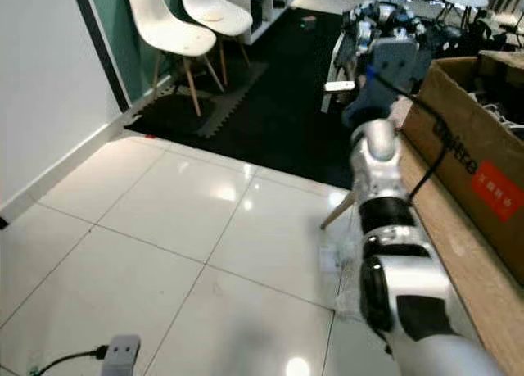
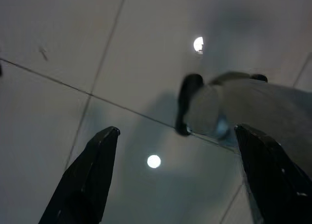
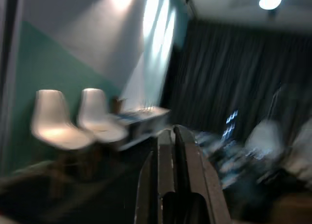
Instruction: Picking trash to rubbish bin
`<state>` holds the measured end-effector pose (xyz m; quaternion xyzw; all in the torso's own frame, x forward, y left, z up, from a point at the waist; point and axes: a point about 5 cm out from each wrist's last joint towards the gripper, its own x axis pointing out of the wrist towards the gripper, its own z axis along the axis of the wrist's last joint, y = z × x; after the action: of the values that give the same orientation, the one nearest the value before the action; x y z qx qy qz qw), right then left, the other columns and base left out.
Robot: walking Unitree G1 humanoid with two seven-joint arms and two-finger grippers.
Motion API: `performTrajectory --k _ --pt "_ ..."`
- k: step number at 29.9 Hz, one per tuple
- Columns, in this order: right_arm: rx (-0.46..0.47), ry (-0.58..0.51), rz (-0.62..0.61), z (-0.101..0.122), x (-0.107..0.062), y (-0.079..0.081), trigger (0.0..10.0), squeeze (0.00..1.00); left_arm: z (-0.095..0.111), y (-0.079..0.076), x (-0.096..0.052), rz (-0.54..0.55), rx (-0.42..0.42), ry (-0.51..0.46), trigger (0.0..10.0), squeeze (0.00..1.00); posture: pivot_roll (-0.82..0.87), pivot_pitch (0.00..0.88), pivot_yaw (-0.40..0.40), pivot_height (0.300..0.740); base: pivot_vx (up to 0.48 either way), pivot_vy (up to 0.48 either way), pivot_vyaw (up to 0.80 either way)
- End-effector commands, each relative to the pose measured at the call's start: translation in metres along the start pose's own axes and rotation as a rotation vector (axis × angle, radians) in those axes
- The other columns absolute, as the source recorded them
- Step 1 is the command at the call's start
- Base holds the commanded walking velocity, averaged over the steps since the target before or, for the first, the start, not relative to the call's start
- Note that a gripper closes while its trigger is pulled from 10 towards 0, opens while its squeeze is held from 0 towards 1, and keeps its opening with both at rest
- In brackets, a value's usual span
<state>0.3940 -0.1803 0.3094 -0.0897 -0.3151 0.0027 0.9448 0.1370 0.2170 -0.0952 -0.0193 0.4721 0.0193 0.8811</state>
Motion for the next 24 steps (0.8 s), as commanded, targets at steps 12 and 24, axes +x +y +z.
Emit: performTrajectory --k 12,24 --pt "-0.627 -0.053 -0.21 0.044 0.017 -0.059 10.0 0.0 -0.011 -0.007 -0.001 -0.005 -0.044 0.023 10.0 0.0 0.24 0.077 -0.067 0.74 0.0 -0.389 0.0" --pt "-0.366 0.133 -0.077 0.003 0.008 -0.051 10.0 0.0 -0.013 -0.008 -0.002 -0.003 -0.069 0.026 10.0 0.0 0.24 0.083 -0.072 0.74 0.0 -0.03 0.0"
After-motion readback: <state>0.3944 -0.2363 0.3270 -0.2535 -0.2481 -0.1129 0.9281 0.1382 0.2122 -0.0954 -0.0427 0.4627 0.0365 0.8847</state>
